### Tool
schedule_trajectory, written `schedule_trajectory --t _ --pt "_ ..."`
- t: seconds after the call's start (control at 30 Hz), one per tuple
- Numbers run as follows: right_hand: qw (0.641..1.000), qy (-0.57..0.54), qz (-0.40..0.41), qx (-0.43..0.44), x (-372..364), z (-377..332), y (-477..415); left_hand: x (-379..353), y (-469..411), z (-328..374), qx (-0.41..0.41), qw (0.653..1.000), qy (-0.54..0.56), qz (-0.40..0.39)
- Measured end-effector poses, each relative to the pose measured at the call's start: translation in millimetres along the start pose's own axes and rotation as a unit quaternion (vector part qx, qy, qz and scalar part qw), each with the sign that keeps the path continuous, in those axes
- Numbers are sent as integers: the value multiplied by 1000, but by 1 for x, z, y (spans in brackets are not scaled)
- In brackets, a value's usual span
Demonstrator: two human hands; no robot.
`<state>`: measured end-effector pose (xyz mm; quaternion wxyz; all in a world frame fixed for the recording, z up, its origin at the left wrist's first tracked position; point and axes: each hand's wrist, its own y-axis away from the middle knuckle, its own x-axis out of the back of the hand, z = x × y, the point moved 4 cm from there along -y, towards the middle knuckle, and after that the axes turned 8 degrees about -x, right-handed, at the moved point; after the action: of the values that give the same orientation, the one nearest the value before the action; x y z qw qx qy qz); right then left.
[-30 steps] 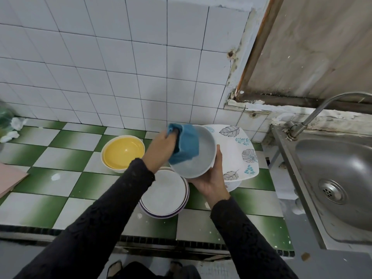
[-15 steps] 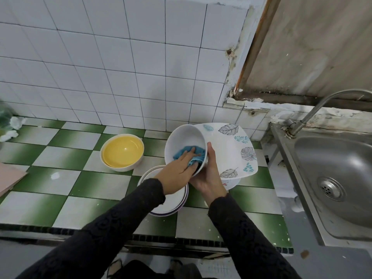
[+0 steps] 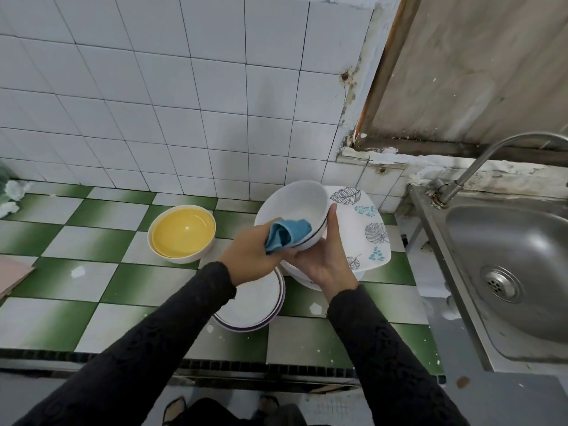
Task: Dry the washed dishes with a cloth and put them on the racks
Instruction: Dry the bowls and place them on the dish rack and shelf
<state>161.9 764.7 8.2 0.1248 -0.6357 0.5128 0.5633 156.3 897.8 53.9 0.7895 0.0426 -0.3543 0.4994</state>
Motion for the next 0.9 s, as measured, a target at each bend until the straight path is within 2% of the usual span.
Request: schedule_trajectory --t 0.07,0.13,0.23,0.37,0.53,0.6,0.67,0.7,0.73,0.8,0.87,0.9 --pt "999 5 -26 -21 4 0 3 9 -3 2 42 986 153 48" --pt "999 -17 -20 -25 12 3 3 13 -5 5 91 945 297 103" --pt "998 -56 8 -19 15 7 1 13 -2 0 129 889 414 147" --pt "994 -65 73 57 24 1 5 20 2 -14 143 867 431 207" --pt "989 -32 24 145 6 -26 13 24 8 -42 208 829 375 358" --pt "984 32 12 176 -8 -39 17 25 8 -39 223 817 324 421" --pt "966 149 59 201 -22 -44 21 24 7 -25 196 830 270 448" --pt "948 219 93 211 -30 -42 21 21 4 -14 163 849 252 434" --pt "925 287 121 218 -37 -37 21 17 -1 -3 119 883 228 393" --pt "894 365 135 223 -51 -27 21 4 -10 16 31 959 120 256" --pt "874 406 129 233 -60 -23 24 3 -19 11 -18 983 48 179" --pt "856 440 129 238 -64 -25 26 9 -24 6 -1 982 66 179"
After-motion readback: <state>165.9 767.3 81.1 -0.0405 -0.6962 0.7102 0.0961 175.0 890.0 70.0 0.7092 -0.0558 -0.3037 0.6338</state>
